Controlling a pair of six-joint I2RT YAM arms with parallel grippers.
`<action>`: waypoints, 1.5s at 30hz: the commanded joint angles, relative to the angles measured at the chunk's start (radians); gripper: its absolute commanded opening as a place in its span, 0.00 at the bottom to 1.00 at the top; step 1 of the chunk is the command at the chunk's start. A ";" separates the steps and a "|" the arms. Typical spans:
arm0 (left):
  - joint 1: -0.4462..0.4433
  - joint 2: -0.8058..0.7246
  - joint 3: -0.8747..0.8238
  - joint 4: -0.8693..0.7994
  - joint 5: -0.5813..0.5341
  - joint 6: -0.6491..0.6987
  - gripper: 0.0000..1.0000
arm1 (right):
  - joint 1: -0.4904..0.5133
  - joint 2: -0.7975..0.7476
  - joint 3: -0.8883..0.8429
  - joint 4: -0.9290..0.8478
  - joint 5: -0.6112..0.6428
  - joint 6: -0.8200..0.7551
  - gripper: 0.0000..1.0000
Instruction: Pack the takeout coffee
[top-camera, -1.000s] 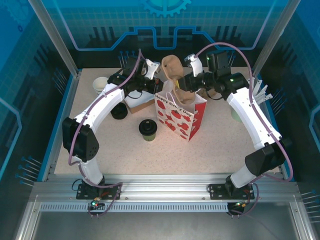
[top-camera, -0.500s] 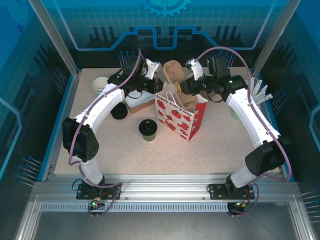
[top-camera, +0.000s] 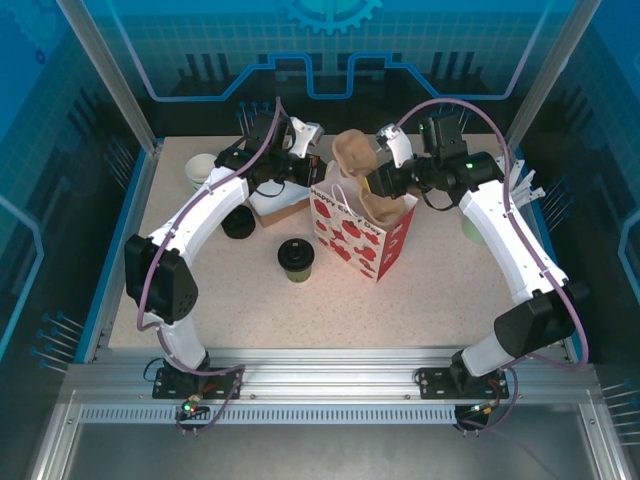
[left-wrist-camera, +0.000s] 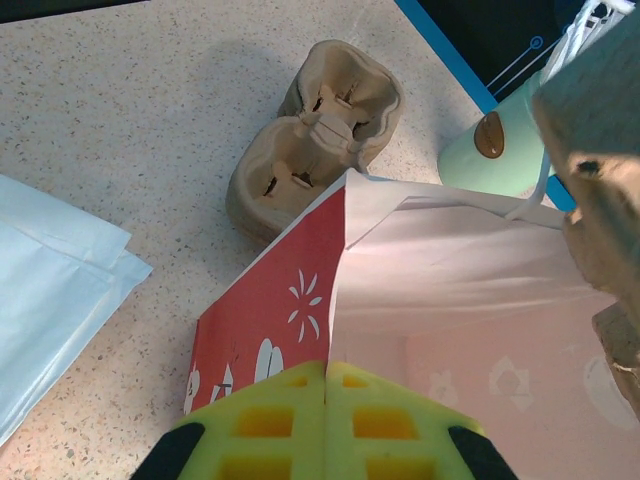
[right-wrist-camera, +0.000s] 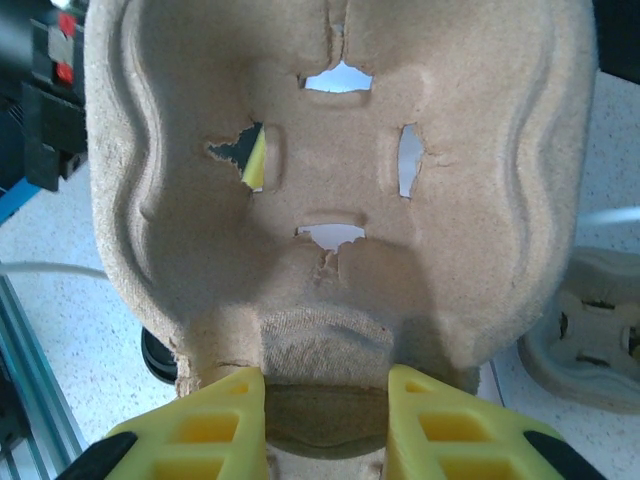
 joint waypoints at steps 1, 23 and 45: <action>0.009 -0.014 -0.010 0.037 -0.007 -0.024 0.00 | 0.008 -0.001 0.033 -0.080 0.045 -0.030 0.27; 0.010 -0.015 -0.023 0.056 -0.001 -0.033 0.00 | 0.099 0.076 0.131 -0.242 0.176 -0.121 0.27; 0.022 -0.015 -0.016 0.055 -0.004 -0.026 0.13 | 0.127 0.139 0.189 -0.330 0.283 -0.153 0.26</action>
